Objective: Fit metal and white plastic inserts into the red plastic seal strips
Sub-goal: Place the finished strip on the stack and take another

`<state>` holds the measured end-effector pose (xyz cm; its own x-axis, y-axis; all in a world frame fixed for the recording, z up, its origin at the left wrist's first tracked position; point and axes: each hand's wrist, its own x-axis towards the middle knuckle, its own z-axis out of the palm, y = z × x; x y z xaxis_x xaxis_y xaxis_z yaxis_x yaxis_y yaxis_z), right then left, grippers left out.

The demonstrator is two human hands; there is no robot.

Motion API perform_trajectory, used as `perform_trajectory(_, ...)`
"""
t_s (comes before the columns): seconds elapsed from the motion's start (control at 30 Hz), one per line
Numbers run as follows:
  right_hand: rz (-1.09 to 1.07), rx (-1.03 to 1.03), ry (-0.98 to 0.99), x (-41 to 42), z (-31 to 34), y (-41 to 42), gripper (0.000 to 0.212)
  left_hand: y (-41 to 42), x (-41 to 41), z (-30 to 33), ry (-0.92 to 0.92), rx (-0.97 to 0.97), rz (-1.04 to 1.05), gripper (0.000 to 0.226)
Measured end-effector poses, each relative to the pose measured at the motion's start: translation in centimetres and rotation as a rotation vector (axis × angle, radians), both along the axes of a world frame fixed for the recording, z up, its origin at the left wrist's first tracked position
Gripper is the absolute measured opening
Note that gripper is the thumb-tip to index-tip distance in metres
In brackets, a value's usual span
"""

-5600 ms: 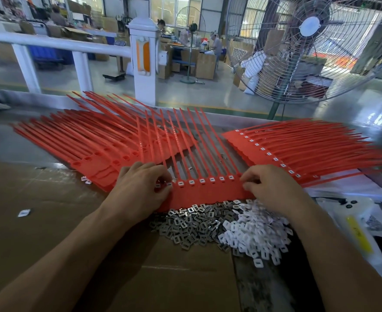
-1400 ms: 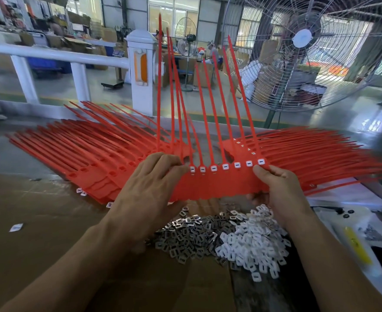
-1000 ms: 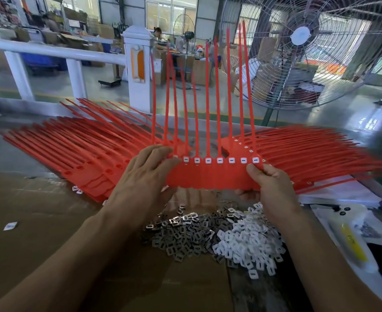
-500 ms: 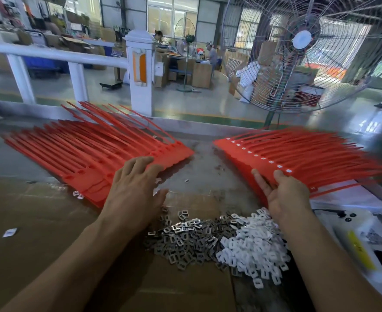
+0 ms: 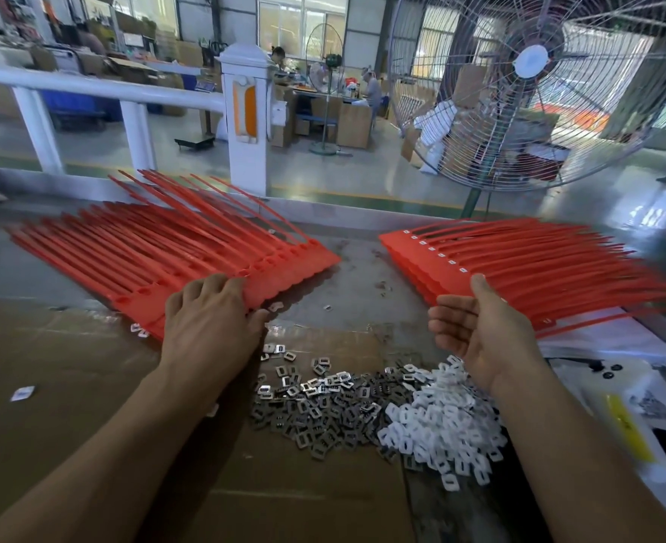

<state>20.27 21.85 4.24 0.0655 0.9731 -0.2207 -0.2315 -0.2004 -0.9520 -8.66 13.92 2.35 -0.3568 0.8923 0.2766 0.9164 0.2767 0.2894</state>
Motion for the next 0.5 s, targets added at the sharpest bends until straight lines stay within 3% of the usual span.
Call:
perform_trajectory(0.17,0.14,0.117,-0.089,-1.4,-0.4,-0.7,0.028,0.1,-0.6,0.2,0.025,-0.021,0.029,0.052)
perform_trajectory(0.5,0.209,0.174,-0.175,-1.7,-1.0,-0.8,0.027,-0.1,0.5,1.5,-0.179,0.156,0.055,0.058)
